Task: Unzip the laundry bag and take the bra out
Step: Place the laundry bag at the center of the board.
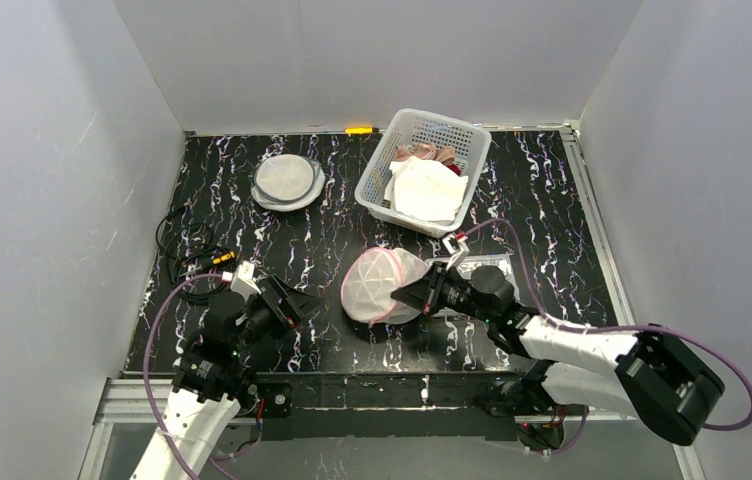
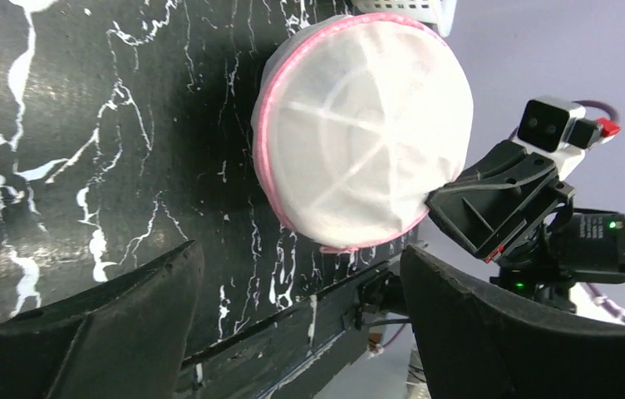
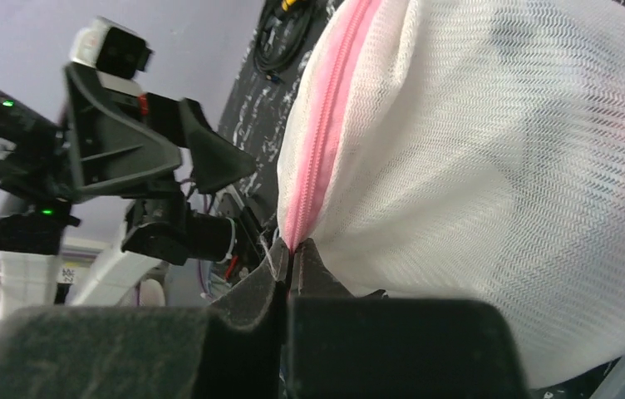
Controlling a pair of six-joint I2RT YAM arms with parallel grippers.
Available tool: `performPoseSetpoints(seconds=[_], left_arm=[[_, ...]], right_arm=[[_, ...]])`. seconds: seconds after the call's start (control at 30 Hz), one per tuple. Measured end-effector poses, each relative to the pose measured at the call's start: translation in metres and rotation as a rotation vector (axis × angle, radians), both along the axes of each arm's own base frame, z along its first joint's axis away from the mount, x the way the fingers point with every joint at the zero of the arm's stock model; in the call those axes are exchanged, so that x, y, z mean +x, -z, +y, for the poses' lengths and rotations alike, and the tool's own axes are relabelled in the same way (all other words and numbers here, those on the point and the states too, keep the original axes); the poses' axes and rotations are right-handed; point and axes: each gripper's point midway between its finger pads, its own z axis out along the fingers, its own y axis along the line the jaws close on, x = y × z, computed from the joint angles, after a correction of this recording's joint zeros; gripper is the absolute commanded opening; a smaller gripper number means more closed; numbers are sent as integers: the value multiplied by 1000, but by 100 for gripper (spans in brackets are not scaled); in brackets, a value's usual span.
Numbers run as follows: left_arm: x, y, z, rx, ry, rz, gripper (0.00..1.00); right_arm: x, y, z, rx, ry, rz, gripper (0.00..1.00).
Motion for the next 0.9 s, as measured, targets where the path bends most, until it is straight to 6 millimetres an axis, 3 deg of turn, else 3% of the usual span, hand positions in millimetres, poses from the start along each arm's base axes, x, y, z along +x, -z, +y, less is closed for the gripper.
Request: performPoseSetpoints(seconds=[0.2,0.43,0.7,0.9], left_arm=[[10,1,-13,-129,0,-5,82],[21,7,-28,-179,13,49,81],[23,9,-45,-195,70,59,75],[21,26,-52,-191,90,109,74]], right_arm=[[-3,-22,-12,145,92,6,1],[-3,-16,-22,214,170,91,1],[-3,-16,-13,265,190,137,1],[-6,-15,-5,286,190,154,1]])
